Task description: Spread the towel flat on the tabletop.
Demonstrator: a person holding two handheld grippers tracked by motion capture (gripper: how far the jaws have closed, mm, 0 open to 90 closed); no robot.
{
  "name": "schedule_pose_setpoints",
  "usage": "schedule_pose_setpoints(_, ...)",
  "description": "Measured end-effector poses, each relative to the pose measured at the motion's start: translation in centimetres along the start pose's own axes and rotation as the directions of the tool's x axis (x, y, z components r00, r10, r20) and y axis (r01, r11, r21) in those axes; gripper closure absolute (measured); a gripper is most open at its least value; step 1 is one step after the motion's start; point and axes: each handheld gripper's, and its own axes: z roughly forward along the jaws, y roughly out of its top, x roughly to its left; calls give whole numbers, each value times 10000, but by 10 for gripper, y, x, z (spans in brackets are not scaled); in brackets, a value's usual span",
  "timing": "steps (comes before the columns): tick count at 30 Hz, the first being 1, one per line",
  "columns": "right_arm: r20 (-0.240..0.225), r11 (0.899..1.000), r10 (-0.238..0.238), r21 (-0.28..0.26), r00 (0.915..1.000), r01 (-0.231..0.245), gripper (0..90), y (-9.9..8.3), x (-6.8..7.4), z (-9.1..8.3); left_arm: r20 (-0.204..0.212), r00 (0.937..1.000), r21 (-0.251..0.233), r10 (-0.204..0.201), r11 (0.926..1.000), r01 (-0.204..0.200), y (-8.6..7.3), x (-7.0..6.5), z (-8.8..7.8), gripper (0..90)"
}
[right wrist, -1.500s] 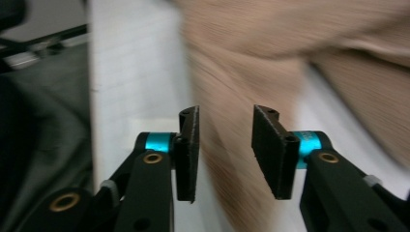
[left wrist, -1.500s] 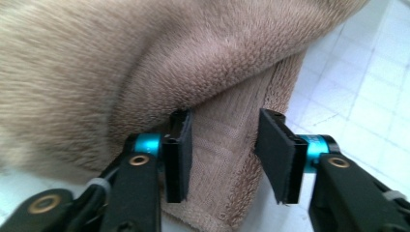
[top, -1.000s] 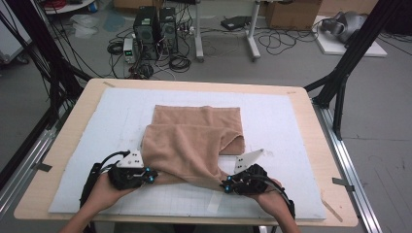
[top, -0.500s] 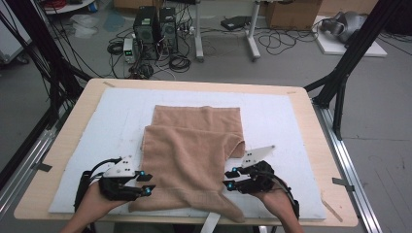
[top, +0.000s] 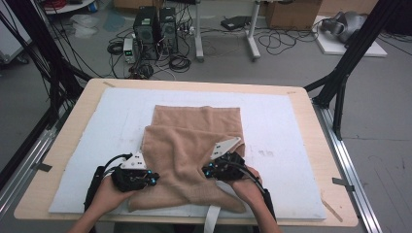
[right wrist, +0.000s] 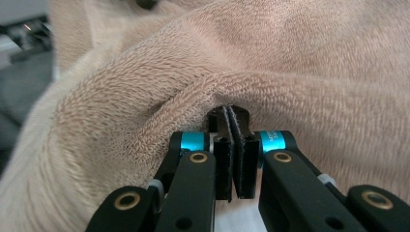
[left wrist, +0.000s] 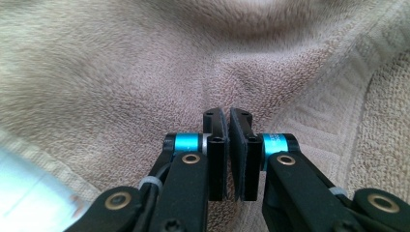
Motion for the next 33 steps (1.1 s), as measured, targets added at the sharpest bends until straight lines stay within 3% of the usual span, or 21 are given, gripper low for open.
schedule_pose_setpoints(3,250,9987,-58,506,9997,46,887,7,-2,13,8,9999,-73,-103,9999,103,-1,2,-3,828)
schedule_pose_setpoints(6,469,9938,-234,1096,9986,181,827,5,-2,23,-55,9999,148,-138,9998,138,-3,1,-1,636)
schedule_pose_setpoints(10,522,9978,-274,612,9983,242,722,-2,0,5,33,9999,113,-167,9998,166,-6,1,1,578)
schedule_pose_setpoints(12,554,9972,-176,737,9983,135,672,-10,0,0,36,9995,65,-301,9995,301,-6,2,2,589)
schedule_pose_setpoints(14,643,9973,240,684,9976,-284,606,-16,-3,4,52,9987,85,-509,9987,508,-5,3,3,605)
schedule_pose_setpoints(16,427,9979,343,533,9985,-366,641,-16,-5,9,-104,9990,121,-437,9990,438,-4,3,3,649)
schedule_pose_setpoints(19,140,9980,228,589,9996,-236,813,-13,-4,12,-123,9988,84,-477,9988,478,-4,4,4,771)
schedule_pose_setpoints(23,229,9978,14,660,9997,-30,841,-14,0,4,-112,9992,67,-386,9992,387,-4,3,4,844)
schedule_pose_setpoints(27,391,9988,143,463,9991,-161,837,-26,1,-22,-50,9992,66,-395,9992,396,-4,4,4,846)
schedule_pose_setpoints(30,767,9979,304,550,9966,-347,837,-42,-3,-46,-25,9993,57,-384,9992,385,-5,3,4,845)
schedule_pose_setpoints(32,1018,9963,665,469,9926,-716,836,-55,-8,-62,86,9990,4,-430,9991,430,-5,2,4,845)
schedule_pose_setpoints(33,1058,9946,943,341,9899,-984,898,-61,-10,-68,87,9992,48,-386,9992,385,-5,1,4,843)
